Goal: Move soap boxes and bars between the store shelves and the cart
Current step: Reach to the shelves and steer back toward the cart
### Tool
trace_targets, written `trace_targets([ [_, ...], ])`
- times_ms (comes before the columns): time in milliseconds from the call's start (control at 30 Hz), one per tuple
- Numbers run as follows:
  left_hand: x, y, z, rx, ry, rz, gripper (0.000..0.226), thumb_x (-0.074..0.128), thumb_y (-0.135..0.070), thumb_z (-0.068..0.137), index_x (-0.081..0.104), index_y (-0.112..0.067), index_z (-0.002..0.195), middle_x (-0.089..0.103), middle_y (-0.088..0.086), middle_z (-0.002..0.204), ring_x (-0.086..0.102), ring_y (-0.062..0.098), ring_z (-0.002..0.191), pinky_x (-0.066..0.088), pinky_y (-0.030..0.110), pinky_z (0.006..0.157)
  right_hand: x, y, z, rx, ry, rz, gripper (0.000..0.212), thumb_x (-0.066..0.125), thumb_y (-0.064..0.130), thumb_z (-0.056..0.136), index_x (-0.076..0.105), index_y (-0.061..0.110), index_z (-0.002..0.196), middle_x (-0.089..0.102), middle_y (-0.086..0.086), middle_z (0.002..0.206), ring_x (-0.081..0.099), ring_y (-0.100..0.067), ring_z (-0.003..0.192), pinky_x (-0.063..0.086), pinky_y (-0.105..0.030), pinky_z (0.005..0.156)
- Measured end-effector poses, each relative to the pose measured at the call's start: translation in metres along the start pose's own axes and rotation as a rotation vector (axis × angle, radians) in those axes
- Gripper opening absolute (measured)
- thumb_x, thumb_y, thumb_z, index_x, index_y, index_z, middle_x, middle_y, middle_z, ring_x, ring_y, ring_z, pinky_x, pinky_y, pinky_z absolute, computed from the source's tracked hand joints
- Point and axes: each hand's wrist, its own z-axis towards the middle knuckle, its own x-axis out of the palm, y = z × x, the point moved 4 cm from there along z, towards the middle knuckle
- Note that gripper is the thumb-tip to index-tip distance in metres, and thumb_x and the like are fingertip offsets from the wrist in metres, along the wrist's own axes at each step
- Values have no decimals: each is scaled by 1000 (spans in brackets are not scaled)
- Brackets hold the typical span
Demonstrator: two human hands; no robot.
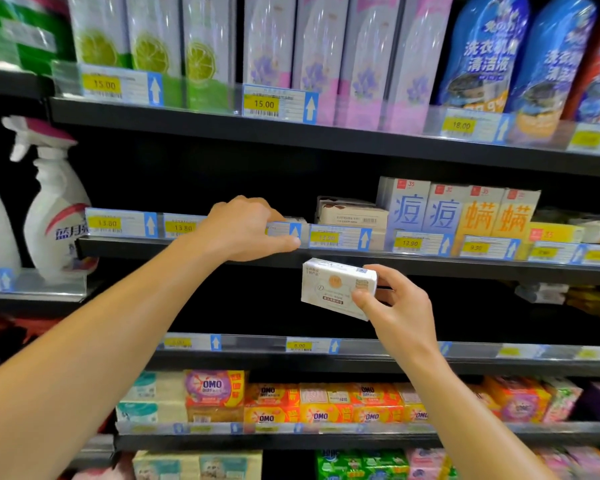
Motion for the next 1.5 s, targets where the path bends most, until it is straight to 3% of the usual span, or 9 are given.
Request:
trace_targets([
  [300, 7, -9, 33, -64, 242, 129, 86, 32, -89, 77, 42, -37, 145, 45, -4, 146, 42, 25, 132, 31, 57, 106, 2, -6, -1, 37, 4, 32, 38, 73, 13, 87, 65, 23, 123, 69, 9, 110, 65, -8, 103, 61, -27, 75],
  [500, 9, -9, 41, -25, 280, 85, 83, 30, -93, 72, 55, -34, 125, 53, -7, 113, 49, 19, 102, 39, 55, 103, 3, -4, 1, 52, 9, 40, 37, 74, 12, 87, 65, 23, 121, 70, 10, 106, 67, -8, 100, 61, -30, 77],
  [733, 12, -6, 45, -44, 288, 101, 92, 33, -94, 71, 48, -32, 138, 55, -3, 126, 51, 20, 106, 42, 51, 102, 3, -2, -1, 55, 16, 26, 38, 73, 14, 88, 65, 22, 124, 69, 7, 110, 66, -9, 103, 61, -31, 77],
  [833, 6, -9, 34, -2, 129, 66, 87, 42, -84, 79, 38, -30, 148, 45, -2, 148, 44, 22, 132, 31, 51, 112, 2, 0, 0, 92, 19, 95, 33, 72, 15, 89, 66, 25, 120, 70, 8, 109, 66, -9, 102, 61, -27, 73],
  [967, -8, -22, -20, 363, -308, -363, 62, 65, -57, 81, 58, -26, 134, 59, -8, 134, 49, 8, 123, 40, 31, 105, 1, 13, 7, 144, 32, 277, 23, 71, 16, 90, 71, 29, 109, 74, 6, 103, 70, -12, 99, 61, -35, 78],
  [1100, 14, -39, -57, 609, -395, -194, 65, 60, -57, 80, 57, -24, 136, 48, -1, 146, 35, 18, 134, 31, 32, 111, 7, 35, 16, 170, 16, 422, 31, 70, 15, 90, 64, 26, 119, 74, 2, 102, 72, -14, 95, 61, -40, 78],
  [1200, 23, -37, -66, 582, -527, -105, 57, 51, -47, 89, 56, -18, 138, 44, 8, 149, 35, 26, 136, 38, 41, 109, 16, 47, 17, 230, 52, 499, 31, 70, 15, 91, 62, 28, 118, 73, -6, 104, 73, -20, 92, 61, -42, 78],
  [1367, 21, -21, -68, 564, -591, -108, 55, 51, -42, 92, 56, -12, 138, 46, 10, 147, 34, 30, 140, 33, 40, 113, 33, 62, 18, 337, 154, 700, 24, 65, 16, 94, 64, 11, 118, 72, -16, 107, 74, -26, 90, 59, -34, 71],
  [1500, 13, -8, -61, 470, -683, -230, 49, 51, -33, 94, 57, -8, 135, 54, 12, 141, 41, 30, 136, 31, 36, 114, 35, 67, 25, 225, 184, 582, 30, 58, 33, 99, 62, 18, 124, 72, -4, 114, 72, -17, 99, 58, -33, 84],
])
